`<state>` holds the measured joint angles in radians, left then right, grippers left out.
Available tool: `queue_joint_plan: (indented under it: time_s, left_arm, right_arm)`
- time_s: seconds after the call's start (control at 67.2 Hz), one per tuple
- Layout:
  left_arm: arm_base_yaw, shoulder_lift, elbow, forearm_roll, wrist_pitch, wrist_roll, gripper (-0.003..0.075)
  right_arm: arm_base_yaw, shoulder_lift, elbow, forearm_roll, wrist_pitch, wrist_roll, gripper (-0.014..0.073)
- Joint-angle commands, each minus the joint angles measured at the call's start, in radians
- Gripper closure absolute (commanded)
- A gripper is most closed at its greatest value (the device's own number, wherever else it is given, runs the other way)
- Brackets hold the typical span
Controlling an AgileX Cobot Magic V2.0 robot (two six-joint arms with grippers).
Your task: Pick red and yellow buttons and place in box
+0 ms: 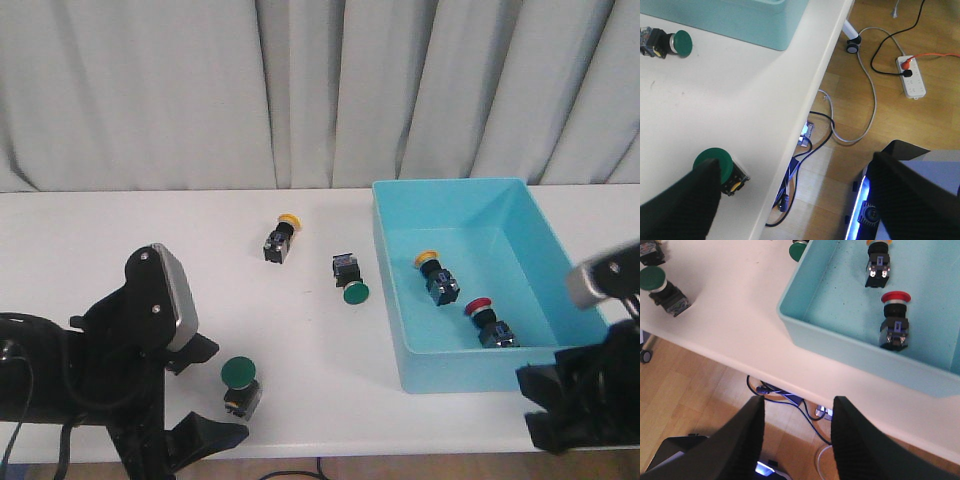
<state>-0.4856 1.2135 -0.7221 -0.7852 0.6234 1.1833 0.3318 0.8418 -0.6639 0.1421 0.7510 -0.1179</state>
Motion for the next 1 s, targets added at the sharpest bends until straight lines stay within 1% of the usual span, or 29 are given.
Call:
queue_joint_plan:
  time_s: [0.0, 0.164, 0.268, 0.372, 0.625, 0.744, 0.848, 0.982]
  left_arm:
    - [-0.003, -0.016, -0.025, -0.048, -0.020, -0.024, 0.0133]
    - [-0.003, -0.016, -0.025, -0.048, -0.020, -0.024, 0.0139]
    - [-0.003, -0.016, -0.025, -0.062, -0.020, -0.024, 0.0183]
    - [-0.003, -0.016, -0.025, -0.063, -0.020, -0.026, 0.0266]
    - [-0.003, -0.016, -0.025, -0.063, -0.009, -0.026, 0.0540]
    - [-0.003, -0.016, -0.025, -0.064, -0.004, -0.032, 0.0654]
    - [-0.003, -0.016, -0.025, -0.074, -0.002, -0.034, 0.0729]
    - [-0.003, -0.016, -0.025, -0.100, -0.001, -0.034, 0.0729]
  right_arm:
    - [0.000, -0.095, 0.033, 0.003, -0.053, 0.002, 0.0284]
    - [0.000, -0.190, 0.063, 0.003, -0.049, 0.000, 0.0284]
    - [0.000, -0.198, 0.063, 0.003, -0.050, 0.000, 0.0290]
    - [0.000, -0.197, 0.063, 0.003, -0.052, 0.000, 0.0329]
    - [0.000, -0.197, 0.063, 0.005, -0.053, 0.000, 0.0482]
    - [0.000, -0.197, 0.063, 0.005, -0.053, 0.000, 0.0552]
    - [0.000, -0.197, 0.063, 0.005, -0.053, 0.000, 0.0603]
    - [0.000, -0.197, 0.063, 0.005, -0.053, 0.000, 0.0601]
